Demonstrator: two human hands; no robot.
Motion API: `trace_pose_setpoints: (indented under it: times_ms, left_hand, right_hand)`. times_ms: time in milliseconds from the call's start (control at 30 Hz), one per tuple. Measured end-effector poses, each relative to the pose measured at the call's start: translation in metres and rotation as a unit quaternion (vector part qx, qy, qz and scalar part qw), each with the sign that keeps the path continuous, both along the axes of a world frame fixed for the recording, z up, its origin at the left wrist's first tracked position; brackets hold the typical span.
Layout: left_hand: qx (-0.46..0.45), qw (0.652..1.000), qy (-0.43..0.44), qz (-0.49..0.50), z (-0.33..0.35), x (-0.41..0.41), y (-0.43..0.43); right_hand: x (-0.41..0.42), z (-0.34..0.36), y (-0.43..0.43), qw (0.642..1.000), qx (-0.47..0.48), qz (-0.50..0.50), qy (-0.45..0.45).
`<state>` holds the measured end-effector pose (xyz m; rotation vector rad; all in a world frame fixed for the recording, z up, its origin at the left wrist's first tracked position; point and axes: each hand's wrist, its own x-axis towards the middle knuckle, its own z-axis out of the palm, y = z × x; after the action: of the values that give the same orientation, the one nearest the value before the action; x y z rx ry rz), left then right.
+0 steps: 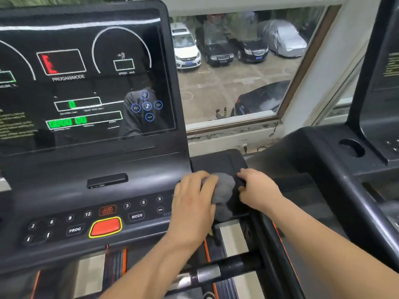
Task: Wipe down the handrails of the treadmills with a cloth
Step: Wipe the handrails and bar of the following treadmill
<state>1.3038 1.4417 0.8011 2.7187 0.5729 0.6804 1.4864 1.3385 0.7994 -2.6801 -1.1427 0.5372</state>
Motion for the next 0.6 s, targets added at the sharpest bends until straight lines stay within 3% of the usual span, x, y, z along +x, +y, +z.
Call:
trace_pose_setpoints:
  times_ms: [67, 200, 333, 433, 600]
  left_hand:
    - [0.011, 1.000, 0.017, 0.007, 0.003, 0.008, 0.007]
    - [0.018, 0.977, 0.214, 0.001, -0.011, 0.027, 0.010]
    - [0.068, 0.945, 0.319, -0.016, -0.003, 0.047, 0.008]
    - [0.076, 0.933, 0.350, -0.027, 0.003, 0.050, 0.005]
    - [-0.011, 0.936, 0.353, -0.007, 0.006, 0.055, 0.014]
  right_hand:
    - [0.001, 0.002, 0.001, 1.000, 0.001, -0.011, -0.007]
    - [-0.002, 0.003, -0.002, 1.000, -0.012, -0.004, -0.012]
    - [-0.007, 0.002, -0.005, 1.000, -0.024, 0.000, -0.002]
    - [-0.008, 0.000, -0.005, 1.000, -0.018, -0.001, -0.005]
    - [-0.006, -0.004, -0.001, 1.000, -0.003, -0.005, -0.020]
